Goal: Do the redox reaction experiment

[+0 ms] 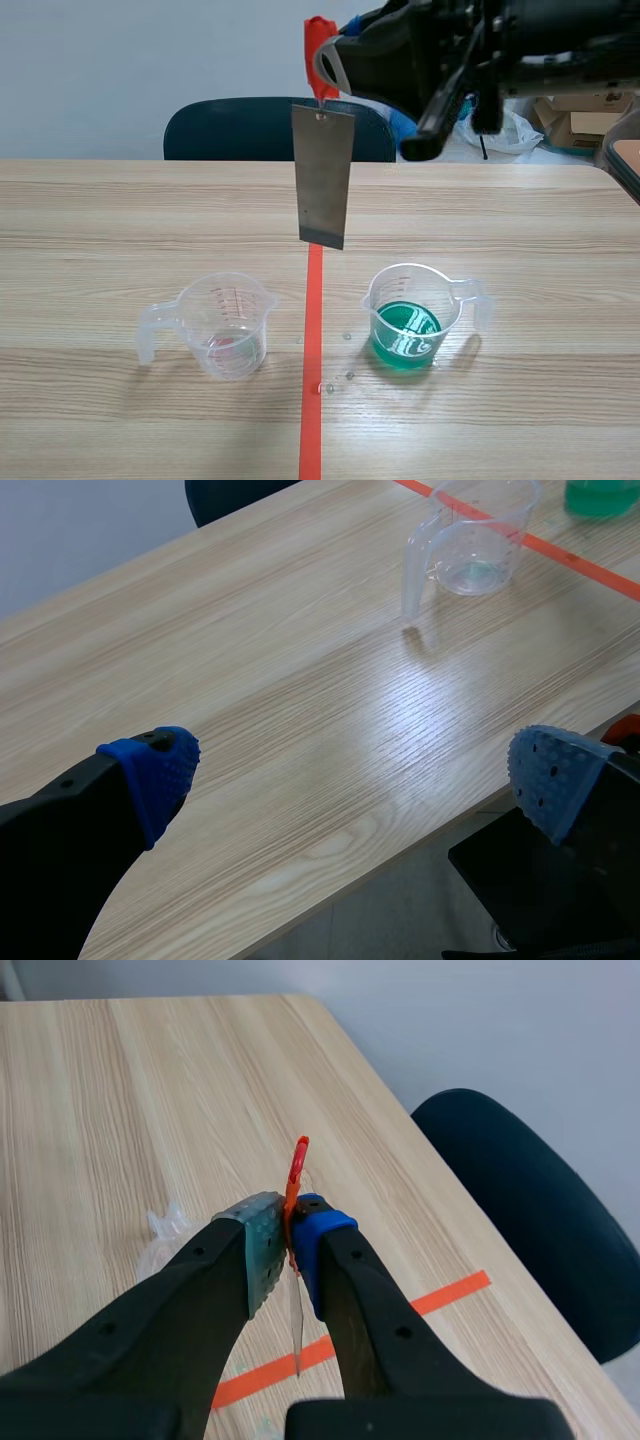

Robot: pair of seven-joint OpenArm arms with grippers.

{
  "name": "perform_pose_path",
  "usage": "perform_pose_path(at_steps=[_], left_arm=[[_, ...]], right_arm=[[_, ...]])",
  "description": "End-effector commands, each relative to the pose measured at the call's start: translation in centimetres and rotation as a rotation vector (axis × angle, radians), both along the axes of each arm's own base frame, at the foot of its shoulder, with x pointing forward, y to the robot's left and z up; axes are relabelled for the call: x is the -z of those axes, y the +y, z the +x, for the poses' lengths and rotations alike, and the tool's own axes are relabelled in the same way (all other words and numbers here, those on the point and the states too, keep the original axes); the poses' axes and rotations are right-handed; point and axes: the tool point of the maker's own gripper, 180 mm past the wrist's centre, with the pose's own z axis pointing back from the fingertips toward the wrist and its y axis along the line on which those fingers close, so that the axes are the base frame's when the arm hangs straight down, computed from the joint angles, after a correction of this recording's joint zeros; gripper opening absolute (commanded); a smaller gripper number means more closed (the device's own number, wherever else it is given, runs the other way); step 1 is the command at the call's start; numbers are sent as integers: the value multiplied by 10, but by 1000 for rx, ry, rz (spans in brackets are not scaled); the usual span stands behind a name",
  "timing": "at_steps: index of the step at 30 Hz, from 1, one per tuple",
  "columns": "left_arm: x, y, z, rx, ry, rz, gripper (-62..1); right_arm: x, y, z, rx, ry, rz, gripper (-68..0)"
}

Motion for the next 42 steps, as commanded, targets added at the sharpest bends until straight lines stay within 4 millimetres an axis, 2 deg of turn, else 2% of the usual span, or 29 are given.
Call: perform_pose_path(at_steps=[1,9,17,32,42], left_arm=[[-6,-2,2,0,-29,-17,14],[-6,-2,2,1,-31,-18,14],[-6,-2,3,1,-32,-18,14],[-6,-2,1,-4,-31,-19,14],[-6,-2,2,-4,-31,-19,14]], right_arm=[[-16,9,0,-24,-36,38,-667],[-22,53,-12,-149,-47,51,-667],[-21,81,-20,-209,-37,64,-667],[-6,85,-25,-214,13,28,-667],[-7,85,-27,-219,20,35,-667]])
